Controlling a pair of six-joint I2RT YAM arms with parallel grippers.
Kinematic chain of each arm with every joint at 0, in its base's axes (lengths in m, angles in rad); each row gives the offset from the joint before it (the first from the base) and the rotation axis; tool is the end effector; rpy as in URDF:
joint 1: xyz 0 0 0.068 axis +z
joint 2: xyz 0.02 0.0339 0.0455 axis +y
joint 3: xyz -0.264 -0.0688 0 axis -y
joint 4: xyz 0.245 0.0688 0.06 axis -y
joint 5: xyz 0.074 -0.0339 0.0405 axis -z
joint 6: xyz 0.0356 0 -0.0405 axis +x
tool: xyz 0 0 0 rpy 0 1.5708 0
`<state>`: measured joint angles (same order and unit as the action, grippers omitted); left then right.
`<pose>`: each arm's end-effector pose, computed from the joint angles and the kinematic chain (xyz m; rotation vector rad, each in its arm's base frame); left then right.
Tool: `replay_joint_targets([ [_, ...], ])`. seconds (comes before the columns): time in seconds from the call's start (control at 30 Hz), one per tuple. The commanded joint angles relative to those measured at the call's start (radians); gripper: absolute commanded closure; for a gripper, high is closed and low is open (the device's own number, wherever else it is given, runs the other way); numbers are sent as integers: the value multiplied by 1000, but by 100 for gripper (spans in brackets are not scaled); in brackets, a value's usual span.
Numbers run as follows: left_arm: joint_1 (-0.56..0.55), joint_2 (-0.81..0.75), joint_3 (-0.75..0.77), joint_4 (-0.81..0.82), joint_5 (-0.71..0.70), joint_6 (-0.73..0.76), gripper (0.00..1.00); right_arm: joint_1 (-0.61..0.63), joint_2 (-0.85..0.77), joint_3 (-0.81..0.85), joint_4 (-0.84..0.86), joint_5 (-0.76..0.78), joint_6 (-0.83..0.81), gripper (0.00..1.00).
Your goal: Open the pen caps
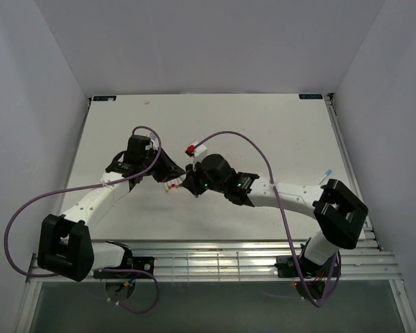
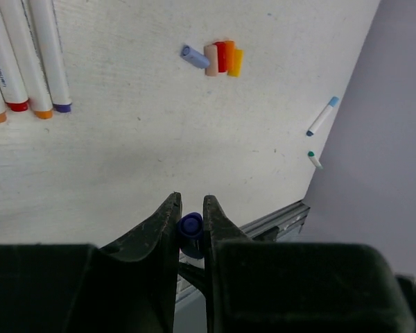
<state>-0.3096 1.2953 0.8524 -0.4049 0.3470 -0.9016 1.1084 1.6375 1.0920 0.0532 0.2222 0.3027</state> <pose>0.2500 -0.0927 0.2362 -0.5897 2.5207 -0.9282 0.1739 0.3312 0.2497 -0.6971 1.9948 0.6391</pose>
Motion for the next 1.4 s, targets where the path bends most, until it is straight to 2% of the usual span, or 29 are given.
replay_joint_targets([
  [0.0,102,-83,8,204,-184,49,100,-83,-91,-158,136,-675,24,92],
  [0.07,113,-90,23,204,-168,58,100,-123,-85,-208,285,-949,149,92],
  [0.17,113,-102,27,210,-144,50,100,-134,-67,-228,486,-1061,261,92],
  [0.2,115,-105,25,210,-141,41,100,-133,-61,-233,525,-1096,321,92],
  [0.27,113,-106,27,202,-144,35,100,-133,-54,-224,539,-1084,334,92],
  [0.3,113,-108,27,201,-146,32,100,-134,-60,-209,515,-1063,299,92],
  [0.37,113,-120,25,195,-157,24,100,-136,-73,-187,360,-988,242,92],
  [0.43,113,-139,27,169,-181,27,100,-163,-79,-167,288,-861,214,92],
  [0.57,113,-215,37,75,-307,64,100,-212,-36,-103,150,-689,181,92],
  [0.6,113,-259,34,52,-331,73,100,-217,-22,-84,96,-607,174,92],
  [0.67,113,-309,17,40,-374,102,100,-225,30,-25,71,-542,165,92],
  [0.7,113,-350,10,28,-378,110,100,-225,48,1,35,-447,168,92],
  [0.8,113,-395,-4,-1,-352,125,100,-225,172,100,-1,-287,205,92],
  [0.9,113,-409,-32,-9,-254,122,100,-226,260,221,-36,-175,237,92],
  [1.0,113,-430,-76,3,-180,110,100,-226,381,319,-52,-112,262,92],
  [1.2,113,-450,-130,17,-134,132,100,-234,522,469,-118,-37,251,92],
  [1.37,113,-458,-151,37,-115,139,100,-249,584,534,-134,-50,251,91],
])
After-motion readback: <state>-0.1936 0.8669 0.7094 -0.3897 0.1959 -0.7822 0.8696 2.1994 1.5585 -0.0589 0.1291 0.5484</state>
